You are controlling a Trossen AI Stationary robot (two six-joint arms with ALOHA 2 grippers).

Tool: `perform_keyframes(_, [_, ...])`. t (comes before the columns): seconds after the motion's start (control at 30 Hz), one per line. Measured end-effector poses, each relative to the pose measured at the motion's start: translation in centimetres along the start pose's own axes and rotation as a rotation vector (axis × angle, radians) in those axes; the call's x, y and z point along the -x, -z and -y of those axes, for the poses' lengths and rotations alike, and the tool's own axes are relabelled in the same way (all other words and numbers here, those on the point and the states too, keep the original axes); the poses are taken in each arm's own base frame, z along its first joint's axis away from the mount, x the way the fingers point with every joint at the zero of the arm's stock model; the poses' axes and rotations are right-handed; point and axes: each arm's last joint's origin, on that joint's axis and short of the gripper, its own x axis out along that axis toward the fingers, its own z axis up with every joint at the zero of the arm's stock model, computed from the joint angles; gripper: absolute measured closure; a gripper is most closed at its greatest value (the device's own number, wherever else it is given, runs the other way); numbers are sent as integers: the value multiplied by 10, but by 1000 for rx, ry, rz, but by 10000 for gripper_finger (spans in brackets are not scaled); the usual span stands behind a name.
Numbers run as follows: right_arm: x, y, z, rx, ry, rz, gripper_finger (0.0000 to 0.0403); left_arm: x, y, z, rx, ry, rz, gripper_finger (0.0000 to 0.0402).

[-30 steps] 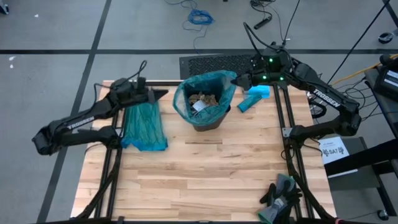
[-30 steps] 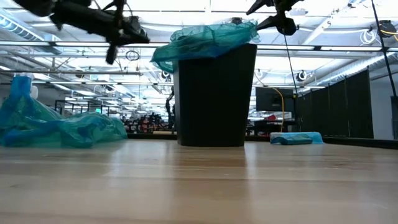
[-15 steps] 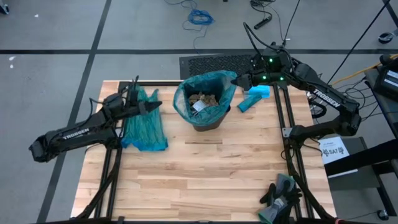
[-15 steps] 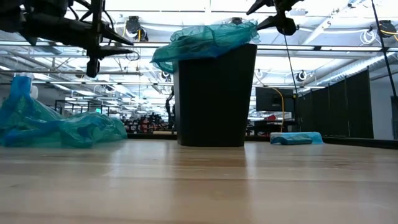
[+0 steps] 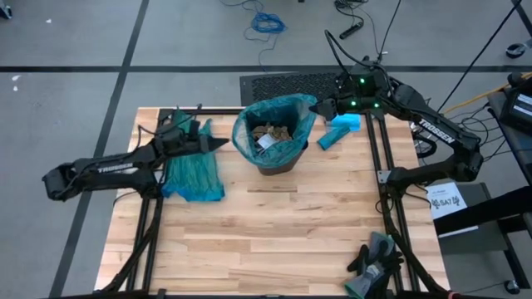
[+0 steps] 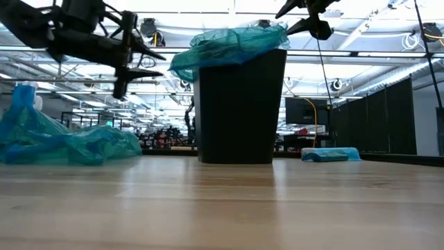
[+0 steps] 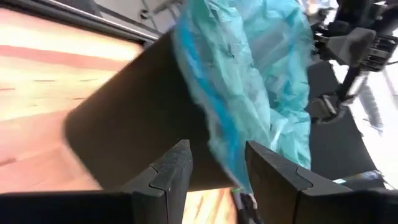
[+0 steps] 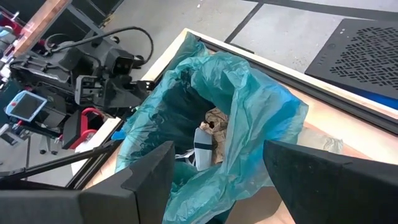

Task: Place trash/remove bag and relplace
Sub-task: Remove the blue trash bag from the black trash bin

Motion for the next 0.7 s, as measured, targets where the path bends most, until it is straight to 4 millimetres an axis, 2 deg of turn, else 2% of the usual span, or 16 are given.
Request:
perform_keyframes(0.13, [0, 0, 0, -1, 0, -1, 165, -8, -2, 4, -24, 94, 5, 247])
perform_keyframes(0.3, [0, 0, 0, -8, 0, -1, 165, -15, 1, -2, 13, 61, -28, 246])
perform_keyframes(0.7, [0, 0, 0, -8, 0, 0, 165, -21, 5, 0, -34, 92, -30, 246])
